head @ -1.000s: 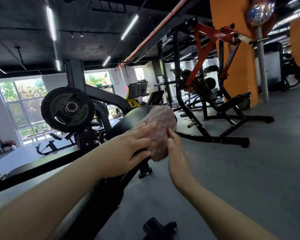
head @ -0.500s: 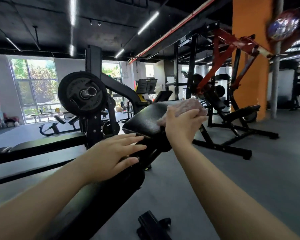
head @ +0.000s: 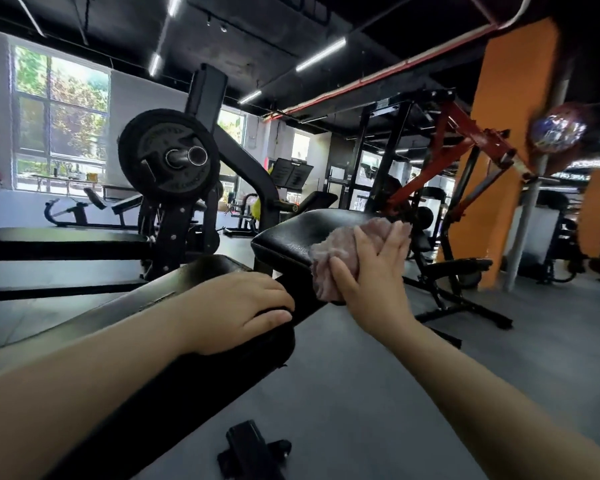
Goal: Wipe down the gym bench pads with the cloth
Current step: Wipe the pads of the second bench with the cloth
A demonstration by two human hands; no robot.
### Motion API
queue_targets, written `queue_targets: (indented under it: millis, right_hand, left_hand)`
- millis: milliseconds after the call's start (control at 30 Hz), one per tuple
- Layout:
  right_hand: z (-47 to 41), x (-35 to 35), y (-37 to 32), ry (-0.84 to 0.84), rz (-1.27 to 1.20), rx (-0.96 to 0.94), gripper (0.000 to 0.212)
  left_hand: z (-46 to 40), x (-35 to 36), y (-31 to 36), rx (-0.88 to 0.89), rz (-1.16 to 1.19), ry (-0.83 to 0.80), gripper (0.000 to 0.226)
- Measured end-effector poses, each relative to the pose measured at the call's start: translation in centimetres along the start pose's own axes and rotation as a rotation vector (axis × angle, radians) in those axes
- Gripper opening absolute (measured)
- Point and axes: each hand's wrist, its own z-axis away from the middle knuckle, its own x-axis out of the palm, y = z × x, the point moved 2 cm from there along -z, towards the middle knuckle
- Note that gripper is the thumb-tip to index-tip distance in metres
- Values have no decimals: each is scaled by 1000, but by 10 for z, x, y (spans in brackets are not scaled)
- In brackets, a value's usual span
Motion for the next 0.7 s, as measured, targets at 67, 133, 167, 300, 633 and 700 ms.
queue_targets:
  millis: [67, 133, 167, 300, 633, 700]
  right_hand:
    - [-22, -13, -8, -81, 181, 50, 59]
    - [-29, -15, -20, -151, 444, -68, 52]
    - [-26, -13, -25, -187, 533, -186, 50]
    - [-8, -16, -30, -326, 664, -457, 57]
    - [-102, -22, -16, -547, 779, -43, 68]
    - [-98, -14, -23, -569, 801, -80, 70]
  left_hand:
    - [0, -1, 1, 2, -6, 5, 79]
    - [0, 0, 2, 0, -3, 16, 68]
    - [0, 0, 2, -1, -5, 21, 66]
    - [-2, 2, 1, -13, -56, -5, 65]
    - [-4, 3, -1, 8, -76, -13, 65]
    - [-4, 3, 0, 13, -57, -10, 63]
